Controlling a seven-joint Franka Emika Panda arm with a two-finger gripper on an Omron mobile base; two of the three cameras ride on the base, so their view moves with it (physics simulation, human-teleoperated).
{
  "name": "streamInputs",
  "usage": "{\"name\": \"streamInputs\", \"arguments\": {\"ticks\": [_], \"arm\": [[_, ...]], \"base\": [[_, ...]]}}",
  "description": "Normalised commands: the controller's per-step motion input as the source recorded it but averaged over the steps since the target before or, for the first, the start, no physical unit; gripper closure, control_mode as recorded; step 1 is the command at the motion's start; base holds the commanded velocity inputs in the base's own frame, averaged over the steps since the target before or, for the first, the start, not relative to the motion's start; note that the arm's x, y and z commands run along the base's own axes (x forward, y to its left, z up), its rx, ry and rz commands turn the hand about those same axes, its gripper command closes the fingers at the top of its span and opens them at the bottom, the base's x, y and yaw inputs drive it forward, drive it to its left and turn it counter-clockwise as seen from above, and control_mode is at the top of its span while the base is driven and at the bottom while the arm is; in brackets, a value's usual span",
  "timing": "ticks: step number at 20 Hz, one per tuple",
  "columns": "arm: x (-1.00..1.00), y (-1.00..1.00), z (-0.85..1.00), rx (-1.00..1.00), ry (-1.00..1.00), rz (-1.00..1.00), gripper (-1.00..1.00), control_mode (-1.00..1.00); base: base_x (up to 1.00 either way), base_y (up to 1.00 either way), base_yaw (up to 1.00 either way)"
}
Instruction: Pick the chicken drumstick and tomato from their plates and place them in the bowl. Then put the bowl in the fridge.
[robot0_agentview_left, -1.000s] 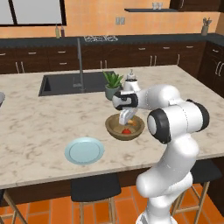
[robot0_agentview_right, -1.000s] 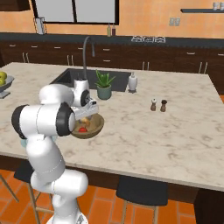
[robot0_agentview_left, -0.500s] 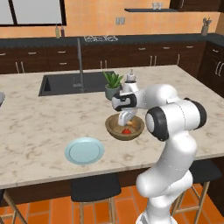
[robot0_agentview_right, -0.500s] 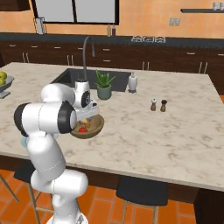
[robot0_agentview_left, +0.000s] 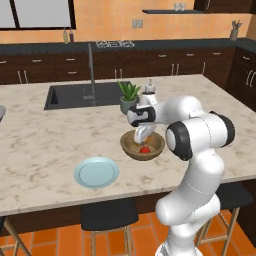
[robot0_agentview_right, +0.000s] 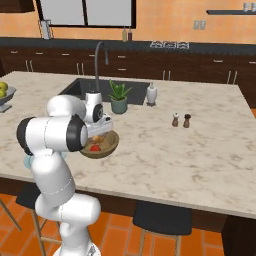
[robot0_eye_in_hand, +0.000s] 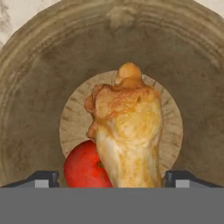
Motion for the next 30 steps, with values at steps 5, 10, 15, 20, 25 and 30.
{"name": "streamInputs", "arguments": {"ticks": [5, 10, 15, 20, 25, 30], "arm": [[-0.25, 0.00, 0.39, -0.01, 0.00, -0.20, -1.00, -1.00], [-0.27, -0.15, 0.45, 0.00, 0.00, -0.42, -1.00, -1.00], [-0.01, -0.51, 0.17, 0.13, 0.06, -0.60, -1.00, -1.00], [0.00, 0.55, 0.01, -0.03, 0.01, -0.25, -1.00, -1.00], [-0.33, 0.98, 0.00, -0.30, 0.03, -0.04, -1.00, -1.00], [-0.35, 1.00, 0.00, -0.41, 0.01, 0.00, -1.00, -1.00]], "base": [[0.00, 0.00, 0.00], [0.00, 0.00, 0.00], [0.00, 0.00, 0.00], [0.00, 0.00, 0.00], [0.00, 0.00, 0.00], [0.00, 0.00, 0.00]]}}
